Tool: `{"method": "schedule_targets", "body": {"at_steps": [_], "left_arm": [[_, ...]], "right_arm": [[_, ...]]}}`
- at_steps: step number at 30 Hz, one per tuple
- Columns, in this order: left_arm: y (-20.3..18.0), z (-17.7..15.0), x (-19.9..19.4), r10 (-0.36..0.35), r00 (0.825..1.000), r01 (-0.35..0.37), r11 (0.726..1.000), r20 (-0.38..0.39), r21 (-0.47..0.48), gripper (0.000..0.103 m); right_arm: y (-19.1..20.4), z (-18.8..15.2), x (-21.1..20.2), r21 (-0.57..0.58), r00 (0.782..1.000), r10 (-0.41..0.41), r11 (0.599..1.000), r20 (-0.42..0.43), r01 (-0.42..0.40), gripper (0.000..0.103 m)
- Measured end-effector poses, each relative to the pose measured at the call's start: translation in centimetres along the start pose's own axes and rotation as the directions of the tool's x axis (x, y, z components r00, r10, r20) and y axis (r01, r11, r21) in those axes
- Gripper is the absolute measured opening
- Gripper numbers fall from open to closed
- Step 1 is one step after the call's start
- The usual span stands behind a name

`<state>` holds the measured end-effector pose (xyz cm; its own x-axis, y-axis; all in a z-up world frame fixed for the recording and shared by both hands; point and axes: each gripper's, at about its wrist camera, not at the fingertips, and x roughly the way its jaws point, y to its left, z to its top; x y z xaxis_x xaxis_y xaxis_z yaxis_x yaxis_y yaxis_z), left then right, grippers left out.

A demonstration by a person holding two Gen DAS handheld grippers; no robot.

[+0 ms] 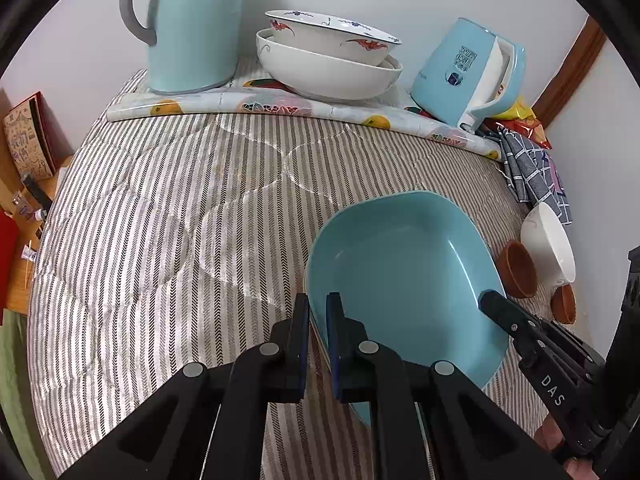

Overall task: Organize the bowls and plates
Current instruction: 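Lower the light-blue plate onto the green plate with both grippers, then open both grippers and pull them back from the plate stack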

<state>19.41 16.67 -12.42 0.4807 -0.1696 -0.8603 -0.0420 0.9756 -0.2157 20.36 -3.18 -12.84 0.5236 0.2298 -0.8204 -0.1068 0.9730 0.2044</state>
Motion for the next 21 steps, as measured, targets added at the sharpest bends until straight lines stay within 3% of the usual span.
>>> {"method": "schedule_targets", "body": {"at_steps": [12, 15, 18, 21], "left_arm": [[0.0, 0.4, 0.4, 0.000, 1.000, 0.000, 1.000, -0.008, 0.022, 0.010], [0.0, 0.3, 0.3, -0.011, 1.000, 0.012, 1.000, -0.020, 0.026, 0.013], [0.0, -0.1, 0.1, 0.003, 1.000, -0.003, 0.999, -0.016, 0.036, 0.028], [0.2, -0.4, -0.4, 0.003, 1.000, -0.003, 0.999, -0.007, 0.032, 0.029]], "right_arm": [[0.3, 0.4, 0.2, -0.048, 1.000, 0.005, 0.999, 0.006, -0.005, 0.006], [0.5, 0.3, 0.1, -0.060, 1.000, 0.026, 0.998, -0.001, -0.026, 0.019], [1.0, 0.1, -0.1, -0.073, 1.000, 0.025, 0.997, 0.002, -0.025, 0.027], [1.4, -0.2, -0.4, -0.084, 1.000, 0.014, 0.996, 0.008, -0.013, 0.032]]}}
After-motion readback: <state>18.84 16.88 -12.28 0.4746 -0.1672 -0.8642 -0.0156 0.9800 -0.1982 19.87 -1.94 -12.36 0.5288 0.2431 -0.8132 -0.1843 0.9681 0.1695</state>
